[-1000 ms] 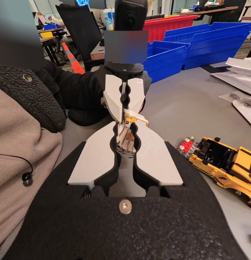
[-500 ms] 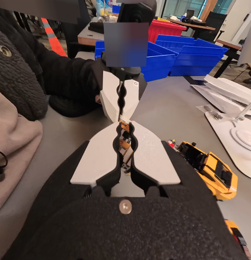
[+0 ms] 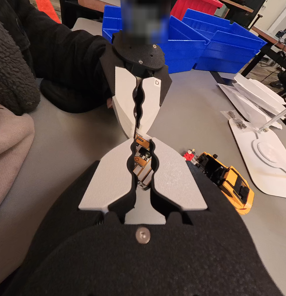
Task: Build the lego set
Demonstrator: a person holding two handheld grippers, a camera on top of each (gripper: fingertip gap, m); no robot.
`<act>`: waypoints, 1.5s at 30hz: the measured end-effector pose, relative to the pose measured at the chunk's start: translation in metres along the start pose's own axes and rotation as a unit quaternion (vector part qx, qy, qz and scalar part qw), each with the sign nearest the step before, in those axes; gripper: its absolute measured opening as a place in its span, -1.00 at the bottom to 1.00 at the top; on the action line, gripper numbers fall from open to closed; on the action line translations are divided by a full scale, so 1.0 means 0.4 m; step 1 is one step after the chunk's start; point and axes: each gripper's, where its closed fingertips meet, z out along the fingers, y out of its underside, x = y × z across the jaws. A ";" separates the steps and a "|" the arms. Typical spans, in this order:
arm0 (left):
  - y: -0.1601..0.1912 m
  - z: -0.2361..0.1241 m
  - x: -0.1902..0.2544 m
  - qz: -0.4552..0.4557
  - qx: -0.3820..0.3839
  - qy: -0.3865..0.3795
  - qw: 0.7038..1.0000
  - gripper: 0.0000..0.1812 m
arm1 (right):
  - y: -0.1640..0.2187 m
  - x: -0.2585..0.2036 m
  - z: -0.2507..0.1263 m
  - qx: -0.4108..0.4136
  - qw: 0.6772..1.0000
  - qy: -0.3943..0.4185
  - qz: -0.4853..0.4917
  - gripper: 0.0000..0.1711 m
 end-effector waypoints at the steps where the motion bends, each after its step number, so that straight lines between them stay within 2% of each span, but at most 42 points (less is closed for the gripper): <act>1: 0.000 0.000 0.000 0.002 -0.001 0.000 1.000 -1.00 | 0.001 0.000 0.000 -0.002 1.000 0.001 -0.002 -0.82; 18: 0.005 0.000 -0.001 0.012 -0.006 -0.004 1.000 -1.00 | 0.008 0.008 0.003 -0.010 1.000 0.008 -0.001 -0.75; 23: -0.005 -0.005 0.004 0.019 0.004 -0.001 1.000 -1.00 | 0.015 -0.004 0.001 -0.009 1.000 -0.021 0.015 -0.65; 27: -0.008 -0.002 0.014 0.026 0.006 0.007 1.000 -1.00 | 0.017 -0.018 0.009 -0.007 0.999 -0.036 0.017 -0.66; 38: 0.000 0.005 0.008 0.023 -0.007 -0.001 1.000 -0.99 | 0.016 -0.034 0.008 0.011 0.998 -0.059 0.017 -0.89; 45: 0.000 0.001 -0.013 0.049 -0.012 -0.034 0.998 -0.95 | 0.019 -0.026 -0.001 0.019 0.997 -0.065 0.032 -0.94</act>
